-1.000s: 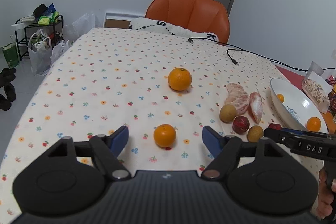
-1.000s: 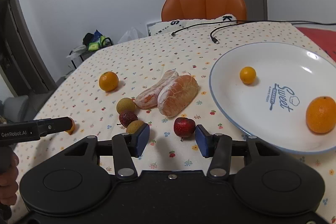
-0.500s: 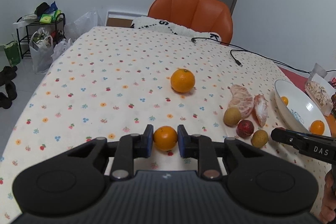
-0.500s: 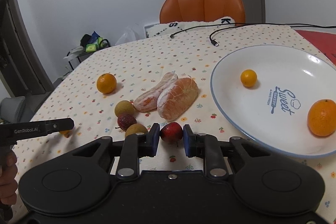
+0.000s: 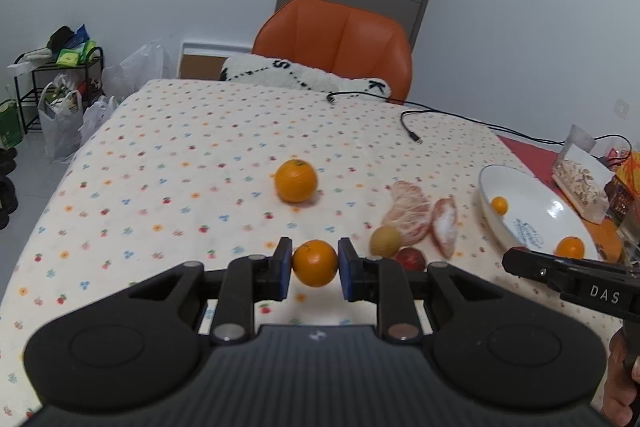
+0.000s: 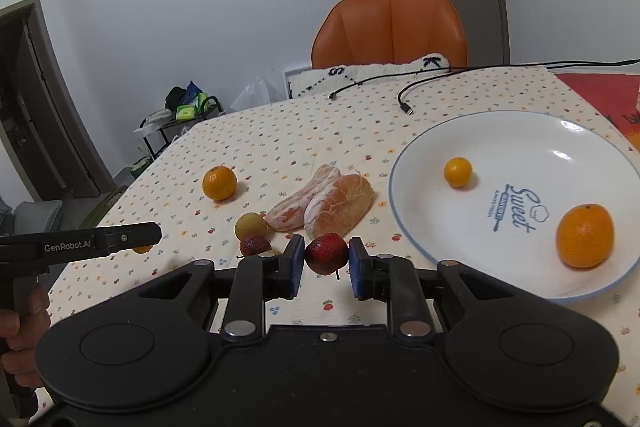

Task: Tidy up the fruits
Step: 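Release the red plum onto the plate with the right gripper while the left drops the mandarin there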

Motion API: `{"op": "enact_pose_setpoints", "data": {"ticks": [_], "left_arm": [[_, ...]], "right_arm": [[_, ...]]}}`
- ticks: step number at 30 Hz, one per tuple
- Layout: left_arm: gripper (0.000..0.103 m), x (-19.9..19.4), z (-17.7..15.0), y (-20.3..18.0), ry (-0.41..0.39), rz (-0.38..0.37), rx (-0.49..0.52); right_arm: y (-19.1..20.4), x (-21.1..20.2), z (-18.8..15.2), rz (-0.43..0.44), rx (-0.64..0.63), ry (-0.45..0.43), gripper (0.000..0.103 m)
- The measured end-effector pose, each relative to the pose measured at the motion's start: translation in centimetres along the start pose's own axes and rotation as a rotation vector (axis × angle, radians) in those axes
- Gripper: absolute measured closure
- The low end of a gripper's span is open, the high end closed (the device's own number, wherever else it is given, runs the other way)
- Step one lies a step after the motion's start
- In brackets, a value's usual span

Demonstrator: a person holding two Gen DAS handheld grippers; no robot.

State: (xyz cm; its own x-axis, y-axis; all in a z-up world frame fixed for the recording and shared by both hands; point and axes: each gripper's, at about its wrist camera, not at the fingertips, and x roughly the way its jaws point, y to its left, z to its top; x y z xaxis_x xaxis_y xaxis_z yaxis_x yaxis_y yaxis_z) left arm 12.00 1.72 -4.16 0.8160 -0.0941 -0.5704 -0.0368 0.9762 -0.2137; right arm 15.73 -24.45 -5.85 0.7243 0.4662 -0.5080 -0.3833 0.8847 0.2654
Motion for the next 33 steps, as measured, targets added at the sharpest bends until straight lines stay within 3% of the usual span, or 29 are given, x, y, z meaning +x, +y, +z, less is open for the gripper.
{"op": "enact_pose_setpoints", "data": {"ticks": [33], "left_arm": [[0.081, 1.2, 1.2, -10.0, -0.025, -0.176, 0.129]], "right_arm": [[-6.4, -5.7, 0.1, -0.137, 0.102, -0.107, 0.081]]}}
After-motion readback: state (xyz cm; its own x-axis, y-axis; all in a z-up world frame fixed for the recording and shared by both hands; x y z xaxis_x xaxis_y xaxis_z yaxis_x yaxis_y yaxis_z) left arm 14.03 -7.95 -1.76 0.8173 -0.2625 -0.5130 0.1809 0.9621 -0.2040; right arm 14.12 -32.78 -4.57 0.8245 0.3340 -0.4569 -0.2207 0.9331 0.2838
